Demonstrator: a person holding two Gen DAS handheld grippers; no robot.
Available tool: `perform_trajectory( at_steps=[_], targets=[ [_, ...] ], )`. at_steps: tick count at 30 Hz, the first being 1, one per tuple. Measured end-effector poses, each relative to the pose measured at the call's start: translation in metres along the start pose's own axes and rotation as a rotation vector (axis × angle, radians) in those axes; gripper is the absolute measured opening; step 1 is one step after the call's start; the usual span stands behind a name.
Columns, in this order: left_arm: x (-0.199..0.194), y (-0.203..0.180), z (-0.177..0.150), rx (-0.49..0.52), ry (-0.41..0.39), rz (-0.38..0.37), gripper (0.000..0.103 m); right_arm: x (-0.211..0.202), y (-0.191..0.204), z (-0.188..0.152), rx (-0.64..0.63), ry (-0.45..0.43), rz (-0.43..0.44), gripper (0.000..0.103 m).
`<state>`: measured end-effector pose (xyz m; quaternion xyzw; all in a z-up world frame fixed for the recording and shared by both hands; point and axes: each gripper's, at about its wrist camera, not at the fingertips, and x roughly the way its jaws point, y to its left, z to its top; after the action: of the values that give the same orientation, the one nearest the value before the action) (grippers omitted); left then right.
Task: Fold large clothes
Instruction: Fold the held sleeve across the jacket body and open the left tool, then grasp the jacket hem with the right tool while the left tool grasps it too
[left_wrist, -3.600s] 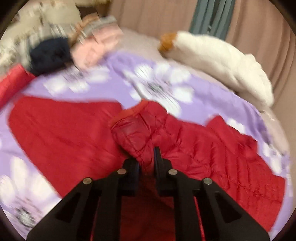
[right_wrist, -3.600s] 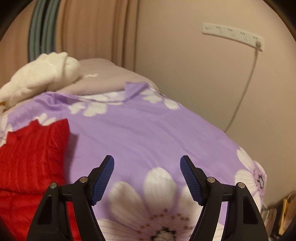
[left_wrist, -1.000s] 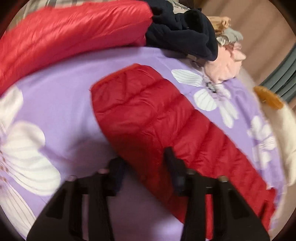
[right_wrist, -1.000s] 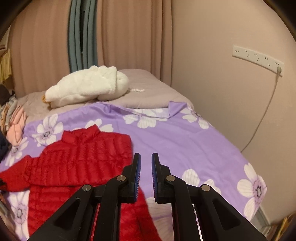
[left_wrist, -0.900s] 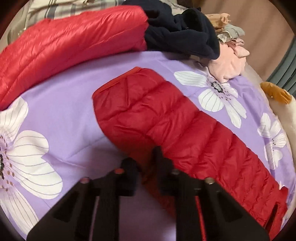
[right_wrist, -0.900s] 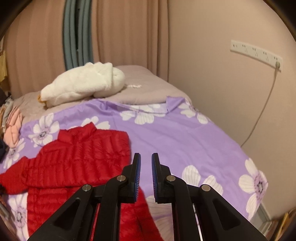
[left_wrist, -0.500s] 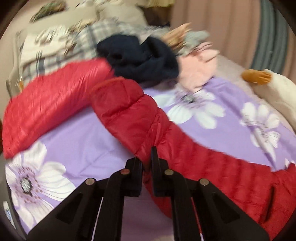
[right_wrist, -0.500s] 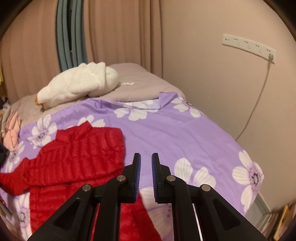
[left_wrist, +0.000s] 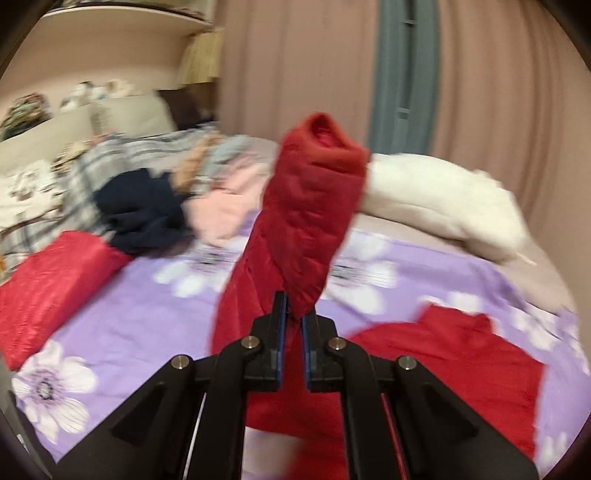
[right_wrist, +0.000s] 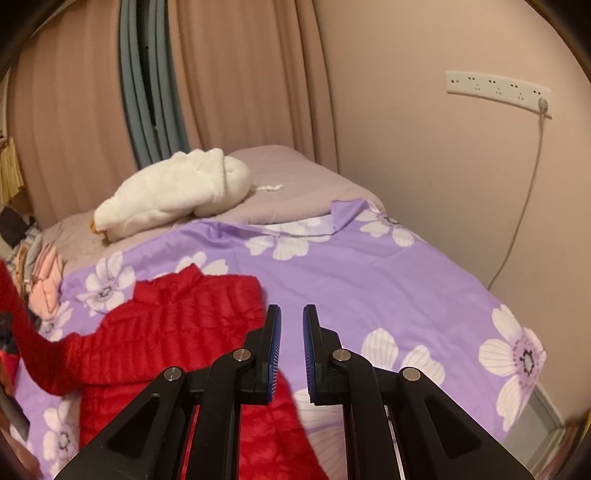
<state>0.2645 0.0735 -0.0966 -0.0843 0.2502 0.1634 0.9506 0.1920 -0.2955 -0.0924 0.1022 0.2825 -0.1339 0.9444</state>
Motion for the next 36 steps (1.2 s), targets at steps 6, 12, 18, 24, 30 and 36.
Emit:
perform_trajectory(
  at_steps=[6,12,18,24,30,36],
  targets=[
    [-0.042,-0.091,-0.016,0.079,-0.005,-0.231,0.008,-0.005,-0.013,-0.001,0.014,0.005,0.004,0.009],
    [-0.033,-0.148,-0.036,0.121,0.106,-0.290,0.011,-0.016,-0.028,-0.011,0.047,0.035,-0.009,0.009],
    [-0.041,-0.154,-0.046,0.164,0.157,-0.359,0.036,-0.014,-0.033,-0.018,0.049,0.062,-0.002,0.009],
    [-0.070,-0.131,-0.034,0.089,0.114,-0.493,0.064,-0.016,-0.023,-0.018,0.041,0.063,0.024,0.009],
    [-0.070,-0.093,-0.029,0.072,0.080,-0.342,0.063,-0.018,0.000,-0.021,0.013,0.058,0.058,0.039],
    [-0.048,-0.034,-0.037,-0.032,0.115,-0.257,0.064,0.000,0.029,-0.022,-0.024,0.083,0.079,0.047]
  ],
)
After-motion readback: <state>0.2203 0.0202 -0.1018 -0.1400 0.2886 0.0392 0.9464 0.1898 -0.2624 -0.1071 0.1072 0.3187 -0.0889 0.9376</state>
